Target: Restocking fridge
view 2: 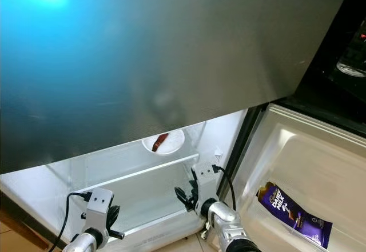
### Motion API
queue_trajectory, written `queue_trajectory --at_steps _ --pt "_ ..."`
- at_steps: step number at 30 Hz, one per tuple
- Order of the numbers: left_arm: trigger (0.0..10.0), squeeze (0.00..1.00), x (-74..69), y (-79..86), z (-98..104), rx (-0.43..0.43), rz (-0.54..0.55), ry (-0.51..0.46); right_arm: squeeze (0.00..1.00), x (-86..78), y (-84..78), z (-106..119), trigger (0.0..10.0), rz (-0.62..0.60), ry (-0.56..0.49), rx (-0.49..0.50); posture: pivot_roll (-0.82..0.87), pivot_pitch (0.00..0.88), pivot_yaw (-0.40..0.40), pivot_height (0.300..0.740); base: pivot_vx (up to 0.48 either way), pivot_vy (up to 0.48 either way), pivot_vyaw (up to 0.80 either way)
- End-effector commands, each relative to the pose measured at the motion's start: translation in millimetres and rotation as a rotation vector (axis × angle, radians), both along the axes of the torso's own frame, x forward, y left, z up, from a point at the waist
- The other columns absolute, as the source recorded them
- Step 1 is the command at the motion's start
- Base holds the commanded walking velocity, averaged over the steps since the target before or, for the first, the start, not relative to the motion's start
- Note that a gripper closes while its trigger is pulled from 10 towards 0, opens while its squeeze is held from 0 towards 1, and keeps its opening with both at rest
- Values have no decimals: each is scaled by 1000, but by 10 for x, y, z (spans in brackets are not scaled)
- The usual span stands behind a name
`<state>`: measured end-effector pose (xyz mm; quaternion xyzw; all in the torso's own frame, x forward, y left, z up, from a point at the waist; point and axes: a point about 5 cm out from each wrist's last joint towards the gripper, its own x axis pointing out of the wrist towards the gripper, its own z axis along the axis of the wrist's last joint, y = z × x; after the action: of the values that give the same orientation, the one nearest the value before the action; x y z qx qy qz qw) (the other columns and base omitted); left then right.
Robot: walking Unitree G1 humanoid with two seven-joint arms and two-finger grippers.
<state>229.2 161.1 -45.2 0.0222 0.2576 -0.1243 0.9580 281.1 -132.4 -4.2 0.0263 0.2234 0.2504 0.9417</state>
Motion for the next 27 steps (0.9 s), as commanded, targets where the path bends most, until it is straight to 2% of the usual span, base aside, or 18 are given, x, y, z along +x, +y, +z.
queue_trajectory --at_steps 1,6,7,10,11,13,15,22,24,27 --pt "10000 0 -86 81 -64 30 2 46 0 -55 -84 -61 10000 -39 28 5 -3 14 -9 690 0 0 0" --pt "10000 0 -127 84 -95 35 -1 68 0 -113 -170 -131 10000 -67 64 -27 -3 12 -6 705 0 0 0" --pt "10000 0 -187 106 -139 41 4 102 0 -195 -266 -214 10000 -87 109 -70 -7 10 -4 715 0 0 0" --pt "10000 0 -249 136 -180 48 10 133 0 -283 -361 -290 10000 -99 149 -118 -8 9 -4 725 0 0 0" --pt "10000 0 -316 178 -222 52 28 167 0 -386 -460 -367 10000 -112 190 -160 -9 6 -3 735 0 0 0" --pt "10000 0 -338 193 -234 53 36 178 0 -421 -493 -391 10000 -116 204 -173 -9 6 -3 740 0 0 0" --pt "10000 0 -401 240 -270 51 64 209 0 -529 -584 -460 10000 -124 242 -216 -13 3 -3 740 0 0 0" --pt "10000 0 -468 255 -312 54 72 249 0 -639 -656 -528 10000 -135 288 -245 -16 0 -4 740 0 0 0" --pt "10000 0 -552 262 -363 56 82 297 0 -701 -716 -565 10000 -172 313 -267 -16 0 -8 740 0 0 0" --pt "10000 0 -573 262 -375 55 86 310 0 -720 -743 -578 10000 -186 324 -290 -17 0 -9 740 0 0 0"
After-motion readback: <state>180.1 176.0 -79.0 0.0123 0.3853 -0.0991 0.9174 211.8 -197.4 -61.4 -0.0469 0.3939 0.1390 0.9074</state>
